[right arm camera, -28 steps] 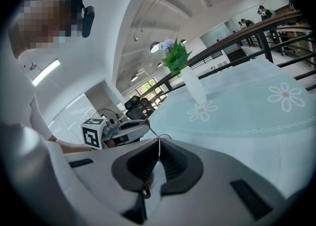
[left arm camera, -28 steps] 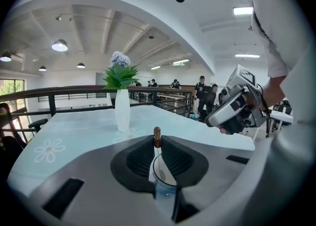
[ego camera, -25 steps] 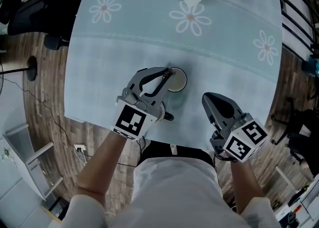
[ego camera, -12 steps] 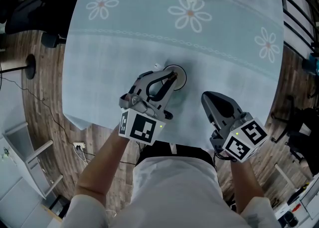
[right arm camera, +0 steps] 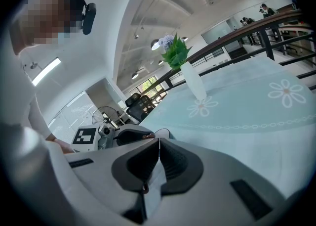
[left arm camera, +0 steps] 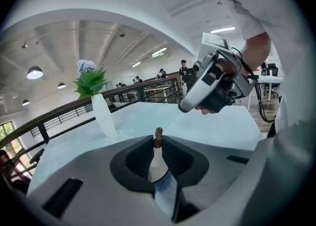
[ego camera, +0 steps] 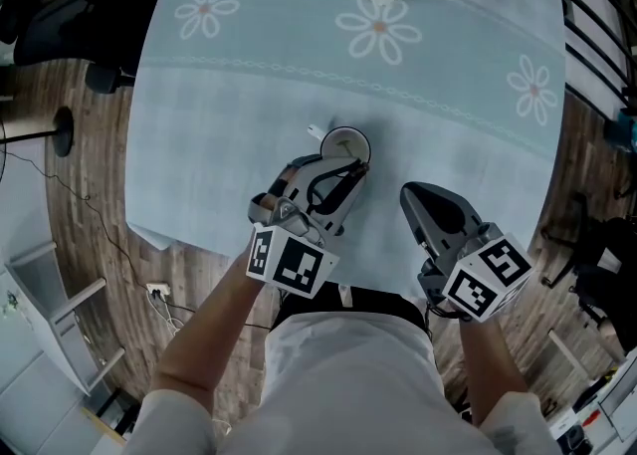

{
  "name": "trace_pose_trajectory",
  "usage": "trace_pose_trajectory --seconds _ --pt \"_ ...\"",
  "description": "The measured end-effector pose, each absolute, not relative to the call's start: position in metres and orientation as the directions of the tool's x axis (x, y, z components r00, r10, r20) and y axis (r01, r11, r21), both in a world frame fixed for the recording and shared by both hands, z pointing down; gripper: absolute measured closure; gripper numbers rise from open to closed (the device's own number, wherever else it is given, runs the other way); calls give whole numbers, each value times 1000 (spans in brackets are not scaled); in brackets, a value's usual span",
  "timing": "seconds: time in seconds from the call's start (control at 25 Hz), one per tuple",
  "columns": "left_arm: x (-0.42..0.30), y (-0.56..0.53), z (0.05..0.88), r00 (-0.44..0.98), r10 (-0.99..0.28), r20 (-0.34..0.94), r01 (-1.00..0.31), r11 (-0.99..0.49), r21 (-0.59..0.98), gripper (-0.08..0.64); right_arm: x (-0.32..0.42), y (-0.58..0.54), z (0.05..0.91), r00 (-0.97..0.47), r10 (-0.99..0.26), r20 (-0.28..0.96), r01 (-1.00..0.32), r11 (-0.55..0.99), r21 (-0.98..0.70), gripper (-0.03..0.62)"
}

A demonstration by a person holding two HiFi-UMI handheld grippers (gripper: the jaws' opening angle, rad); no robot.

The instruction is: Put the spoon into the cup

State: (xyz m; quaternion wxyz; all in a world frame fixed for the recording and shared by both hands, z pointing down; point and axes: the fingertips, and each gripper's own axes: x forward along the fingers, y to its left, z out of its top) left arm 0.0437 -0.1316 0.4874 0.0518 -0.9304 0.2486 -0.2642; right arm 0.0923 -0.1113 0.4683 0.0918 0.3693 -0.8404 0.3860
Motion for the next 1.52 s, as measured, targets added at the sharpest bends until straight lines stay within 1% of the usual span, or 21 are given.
trace_pose_trajectory --seconds 0.36,0.84,0.96,1.04,1.52 --pt "47 -125 497 754 -430 497 -434 -894 -116 492 93 -108 474 -719 -543 433 -681 425 -597 569" --pt "46 -118 510 737 -387 555 -420 -905 -73 464 94 -104 476 -715 -548 435 -684 419 -596 569" --pt "47 -115 511 738 -371 564 -418 -907 -49 440 94 -102 475 -714 -548 436 -685 420 -595 569" --pt "46 -115 511 741 -362 565 -419 -907 -31 416 93 -101 474 -714 -549 435 -685 419 -595 569" --pt "40 -109 492 769 -356 531 -428 -904 14 402 88 -103 464 -705 -564 430 -695 428 -578 569"
